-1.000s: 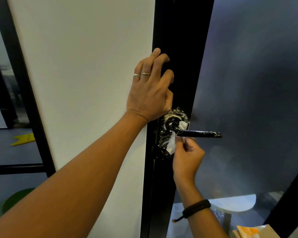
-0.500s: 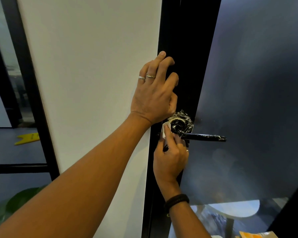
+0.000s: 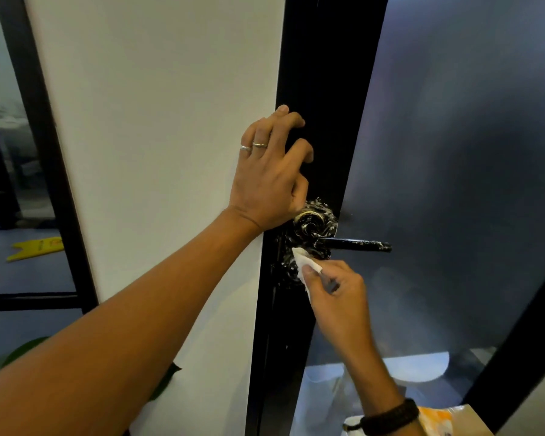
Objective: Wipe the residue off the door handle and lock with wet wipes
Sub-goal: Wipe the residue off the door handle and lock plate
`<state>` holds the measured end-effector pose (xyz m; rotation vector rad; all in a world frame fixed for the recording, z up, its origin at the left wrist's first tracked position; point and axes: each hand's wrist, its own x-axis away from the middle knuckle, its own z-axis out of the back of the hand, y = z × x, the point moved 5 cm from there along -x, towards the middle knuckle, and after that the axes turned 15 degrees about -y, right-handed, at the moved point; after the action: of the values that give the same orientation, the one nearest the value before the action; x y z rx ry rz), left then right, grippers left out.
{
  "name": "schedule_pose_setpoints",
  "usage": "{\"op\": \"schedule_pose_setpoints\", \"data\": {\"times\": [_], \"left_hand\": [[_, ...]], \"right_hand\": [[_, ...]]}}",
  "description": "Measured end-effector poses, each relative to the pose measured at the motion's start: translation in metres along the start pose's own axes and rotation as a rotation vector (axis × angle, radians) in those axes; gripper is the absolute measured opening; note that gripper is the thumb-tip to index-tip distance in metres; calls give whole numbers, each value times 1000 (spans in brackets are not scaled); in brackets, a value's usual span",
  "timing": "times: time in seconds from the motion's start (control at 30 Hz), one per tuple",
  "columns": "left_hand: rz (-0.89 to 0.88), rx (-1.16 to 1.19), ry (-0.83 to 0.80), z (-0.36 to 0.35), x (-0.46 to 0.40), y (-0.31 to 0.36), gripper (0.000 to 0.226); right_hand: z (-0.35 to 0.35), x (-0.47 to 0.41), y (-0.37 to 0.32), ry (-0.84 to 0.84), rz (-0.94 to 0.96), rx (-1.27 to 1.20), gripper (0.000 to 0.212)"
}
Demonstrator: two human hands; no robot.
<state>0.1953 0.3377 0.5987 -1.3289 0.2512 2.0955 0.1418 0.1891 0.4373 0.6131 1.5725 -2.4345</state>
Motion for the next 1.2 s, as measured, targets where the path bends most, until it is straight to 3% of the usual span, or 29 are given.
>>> {"op": "schedule_pose_setpoints", "data": {"times": [0.1, 0.17, 0.27, 0.4, 0.47, 0.57, 0.73, 0.97, 1.2], "left_hand": [[-58, 160, -45, 3, 37, 17, 22], [-23, 471, -133, 3, 71, 29, 17], [236, 992, -345, -16, 117, 46, 23], [672, 1575, -700, -47, 151, 65, 48], [725, 1743, -767, -44, 154, 71, 43], [742, 1771, -649, -34, 150, 70, 24], [839, 1800, -482, -31, 144, 62, 18], [891, 1817, -525, -33, 137, 71, 15], [880, 1776, -639, -35, 134, 76, 27]], "right_hand": [[20, 6, -9, -140, -56, -64, 11], [32, 11, -17, -224, -75, -108, 13], [43, 16, -32, -350, -69, -216, 13], [49, 15, -43, -420, -37, -262, 16], [55, 16, -44, -406, -38, -262, 15], [64, 16, -44, -375, -51, -321, 16], [74, 15, -44, -351, -62, -324, 20], [78, 13, -49, -353, -34, -268, 19], [84, 14, -45, -324, -26, -211, 22]]}}
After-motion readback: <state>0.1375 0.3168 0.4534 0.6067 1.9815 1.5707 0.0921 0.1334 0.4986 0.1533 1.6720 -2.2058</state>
